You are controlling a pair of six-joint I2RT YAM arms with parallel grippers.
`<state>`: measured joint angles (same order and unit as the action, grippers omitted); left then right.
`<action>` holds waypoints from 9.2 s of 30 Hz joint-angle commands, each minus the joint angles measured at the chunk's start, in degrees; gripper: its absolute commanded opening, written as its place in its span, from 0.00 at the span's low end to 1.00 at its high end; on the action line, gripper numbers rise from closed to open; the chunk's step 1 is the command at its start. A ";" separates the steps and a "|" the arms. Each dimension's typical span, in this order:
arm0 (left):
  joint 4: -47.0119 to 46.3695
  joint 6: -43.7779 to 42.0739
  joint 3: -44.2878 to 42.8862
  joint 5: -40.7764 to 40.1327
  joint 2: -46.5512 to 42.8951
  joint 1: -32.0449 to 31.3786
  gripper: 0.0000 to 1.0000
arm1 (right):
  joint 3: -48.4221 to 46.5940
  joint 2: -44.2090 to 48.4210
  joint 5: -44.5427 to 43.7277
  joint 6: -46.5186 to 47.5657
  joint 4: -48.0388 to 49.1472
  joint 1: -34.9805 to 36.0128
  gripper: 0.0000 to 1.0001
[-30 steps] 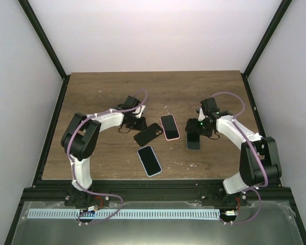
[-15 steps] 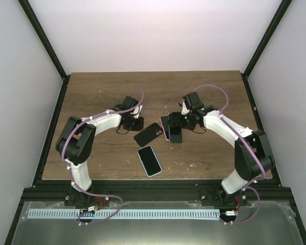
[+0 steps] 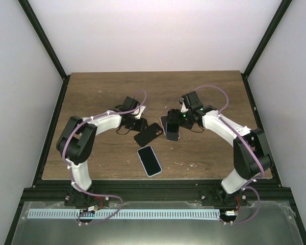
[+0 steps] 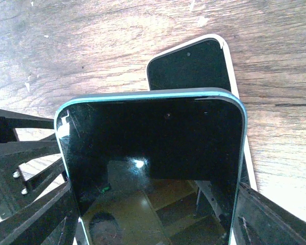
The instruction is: Put the phone into the phone case
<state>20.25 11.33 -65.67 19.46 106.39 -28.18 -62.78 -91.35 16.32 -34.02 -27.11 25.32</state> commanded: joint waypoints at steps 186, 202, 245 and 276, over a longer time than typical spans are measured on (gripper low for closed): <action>-9.50 16.39 -9.00 10.70 5.97 6.80 0.39 | 10.80 -2.07 -13.57 13.61 6.53 16.60 0.74; -11.64 16.00 -9.10 14.96 11.25 6.83 0.35 | 9.25 -7.28 -20.45 12.47 5.95 22.52 0.76; 7.31 10.34 -20.23 2.45 12.02 4.91 0.48 | 9.66 -10.40 -24.35 10.90 13.12 22.85 0.71; 10.57 8.13 -14.81 7.09 13.81 2.71 0.07 | 11.90 -9.79 -31.46 10.44 19.51 22.89 0.70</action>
<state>24.27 19.81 -83.07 21.69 121.01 -22.98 -52.34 -99.94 -8.64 -22.11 -11.51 48.80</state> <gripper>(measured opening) 0.065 0.703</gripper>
